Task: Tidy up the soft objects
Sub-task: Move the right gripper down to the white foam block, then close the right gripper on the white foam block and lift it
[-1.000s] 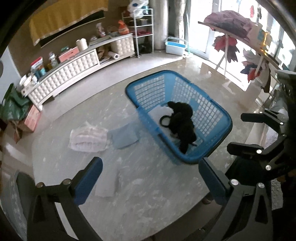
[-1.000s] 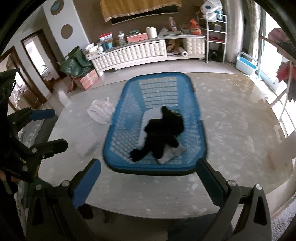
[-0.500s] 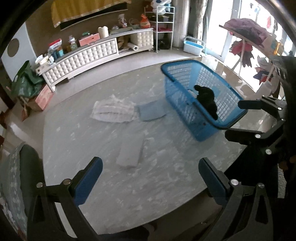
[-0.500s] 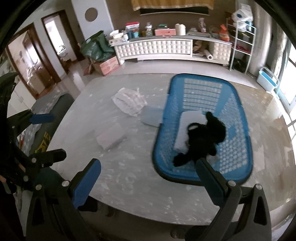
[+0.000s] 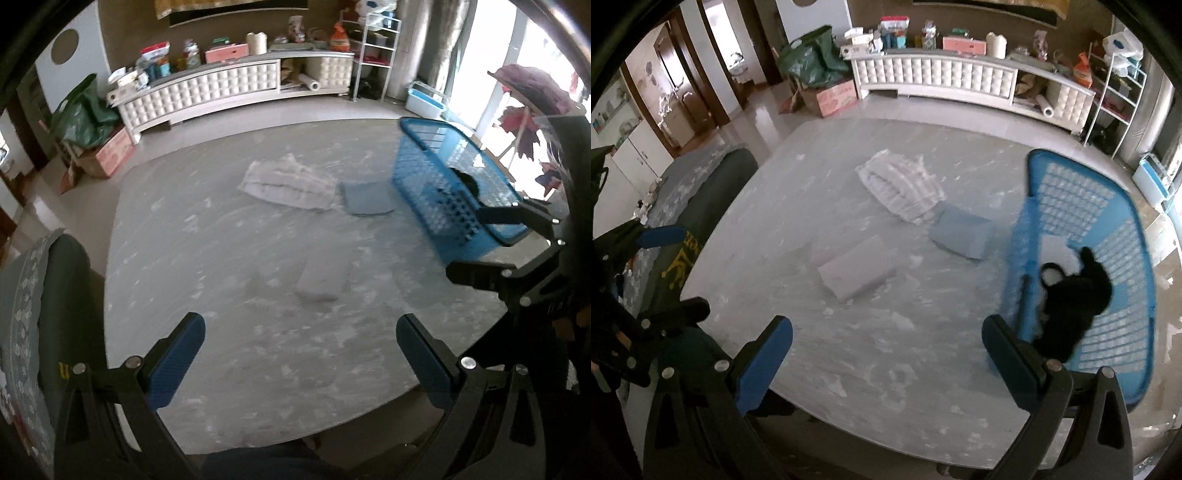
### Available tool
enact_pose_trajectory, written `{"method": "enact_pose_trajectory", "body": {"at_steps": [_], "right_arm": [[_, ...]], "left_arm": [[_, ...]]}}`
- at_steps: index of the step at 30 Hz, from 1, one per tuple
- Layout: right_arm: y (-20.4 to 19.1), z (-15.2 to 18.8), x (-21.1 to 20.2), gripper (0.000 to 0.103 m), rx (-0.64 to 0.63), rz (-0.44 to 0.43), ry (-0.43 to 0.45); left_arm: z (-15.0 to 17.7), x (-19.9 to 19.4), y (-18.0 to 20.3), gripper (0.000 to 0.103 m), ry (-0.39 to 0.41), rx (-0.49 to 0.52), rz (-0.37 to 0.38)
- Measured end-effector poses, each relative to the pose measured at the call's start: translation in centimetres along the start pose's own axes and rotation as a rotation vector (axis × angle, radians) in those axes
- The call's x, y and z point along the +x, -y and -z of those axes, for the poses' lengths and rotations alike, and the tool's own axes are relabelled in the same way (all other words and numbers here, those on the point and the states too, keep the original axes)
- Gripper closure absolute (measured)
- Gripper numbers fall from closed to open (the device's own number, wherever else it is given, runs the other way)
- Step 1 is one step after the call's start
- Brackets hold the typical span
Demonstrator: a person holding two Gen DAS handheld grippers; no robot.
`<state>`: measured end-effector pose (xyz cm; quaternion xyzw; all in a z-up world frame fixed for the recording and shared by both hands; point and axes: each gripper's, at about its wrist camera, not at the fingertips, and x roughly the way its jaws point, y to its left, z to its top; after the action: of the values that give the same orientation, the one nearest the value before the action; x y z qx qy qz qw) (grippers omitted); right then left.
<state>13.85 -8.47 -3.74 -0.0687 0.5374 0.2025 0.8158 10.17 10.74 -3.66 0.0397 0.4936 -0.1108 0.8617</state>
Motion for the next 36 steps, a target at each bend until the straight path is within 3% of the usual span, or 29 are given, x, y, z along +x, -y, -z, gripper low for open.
{"method": "enact_pose_trajectory", "body": {"at_steps": [18, 28, 36], "right_arm": [[-1.7, -3.2, 11.1, 0.000, 0.245, -0.040, -0.204], [-2.6, -3.9, 15.2, 0.000, 0.287, 0.034, -0.251], [-2.5, -4.7, 17.1, 0.000, 0.341, 0.031, -0.258]], "left_arm": [[1.2, 5.7, -8.5, 0.000, -0.039, -0.133, -0.055], [0.0, 10.1, -10.9, 0.000, -0.051, -0.161, -0.053], [-0.2, 12.2, -12.0, 0.000, -0.065, -0.139, -0.062]]}}
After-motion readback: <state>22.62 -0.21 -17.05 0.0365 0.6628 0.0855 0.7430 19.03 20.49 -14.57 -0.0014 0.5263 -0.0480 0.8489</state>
